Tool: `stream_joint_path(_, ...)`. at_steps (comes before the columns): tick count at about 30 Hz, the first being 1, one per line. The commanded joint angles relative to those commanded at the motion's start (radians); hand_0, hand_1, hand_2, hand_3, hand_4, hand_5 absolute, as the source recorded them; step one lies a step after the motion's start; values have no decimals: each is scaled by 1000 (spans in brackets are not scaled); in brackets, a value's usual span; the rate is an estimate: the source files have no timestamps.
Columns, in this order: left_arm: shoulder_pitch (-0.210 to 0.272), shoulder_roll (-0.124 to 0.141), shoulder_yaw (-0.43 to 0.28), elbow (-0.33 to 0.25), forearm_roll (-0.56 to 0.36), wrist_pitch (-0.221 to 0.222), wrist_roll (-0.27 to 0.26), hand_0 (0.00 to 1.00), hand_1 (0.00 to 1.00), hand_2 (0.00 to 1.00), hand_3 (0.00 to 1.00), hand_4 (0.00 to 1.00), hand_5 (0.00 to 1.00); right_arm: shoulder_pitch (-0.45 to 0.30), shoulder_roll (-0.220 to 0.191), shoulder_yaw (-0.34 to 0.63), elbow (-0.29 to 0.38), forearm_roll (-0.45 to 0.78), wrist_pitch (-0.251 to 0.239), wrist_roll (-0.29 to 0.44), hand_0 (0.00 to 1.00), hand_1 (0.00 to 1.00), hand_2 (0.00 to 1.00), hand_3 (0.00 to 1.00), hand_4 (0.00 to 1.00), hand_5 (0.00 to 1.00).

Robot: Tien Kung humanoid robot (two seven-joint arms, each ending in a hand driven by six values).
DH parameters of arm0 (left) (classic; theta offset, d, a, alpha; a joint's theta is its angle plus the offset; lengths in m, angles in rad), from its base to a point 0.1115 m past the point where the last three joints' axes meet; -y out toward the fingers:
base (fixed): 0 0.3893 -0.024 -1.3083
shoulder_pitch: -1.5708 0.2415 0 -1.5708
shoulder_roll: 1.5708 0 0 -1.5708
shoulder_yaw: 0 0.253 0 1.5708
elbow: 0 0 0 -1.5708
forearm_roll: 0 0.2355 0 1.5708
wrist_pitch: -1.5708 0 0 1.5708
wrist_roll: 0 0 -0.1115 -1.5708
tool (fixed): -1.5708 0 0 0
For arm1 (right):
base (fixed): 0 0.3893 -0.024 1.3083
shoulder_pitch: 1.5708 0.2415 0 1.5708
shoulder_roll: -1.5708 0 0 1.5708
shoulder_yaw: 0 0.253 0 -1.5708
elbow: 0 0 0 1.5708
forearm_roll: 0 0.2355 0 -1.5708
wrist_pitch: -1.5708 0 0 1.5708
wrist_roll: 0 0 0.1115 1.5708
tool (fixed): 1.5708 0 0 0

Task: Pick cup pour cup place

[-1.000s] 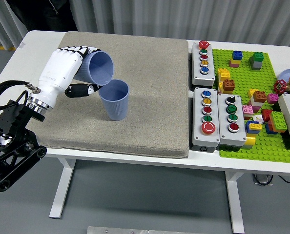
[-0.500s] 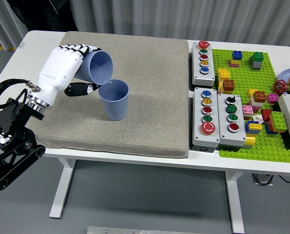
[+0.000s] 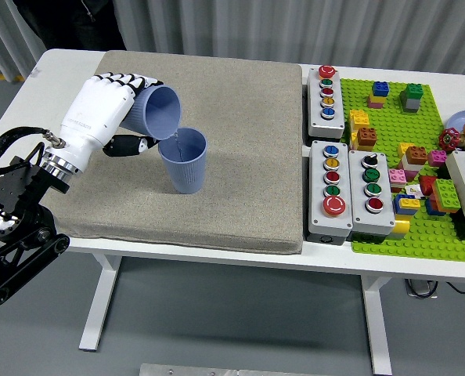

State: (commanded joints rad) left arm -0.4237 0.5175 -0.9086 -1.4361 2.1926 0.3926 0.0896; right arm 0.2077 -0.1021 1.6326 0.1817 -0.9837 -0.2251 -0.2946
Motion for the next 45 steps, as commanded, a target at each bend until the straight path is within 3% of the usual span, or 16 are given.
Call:
stream_joint_path(14, -25, 21, 43, -2, 76, 7, 56, 568, 600, 757, 684, 724, 137, -4, 0, 1, 0, -2, 1, -1, 705, 634, 568, 566, 2, 61)
stream_joint_path(45, -69, 74, 101, -37, 76, -15, 120, 567, 598, 753, 684, 716, 122, 2, -1, -3, 1, 7, -5, 3, 705, 634, 570, 566, 2, 63)
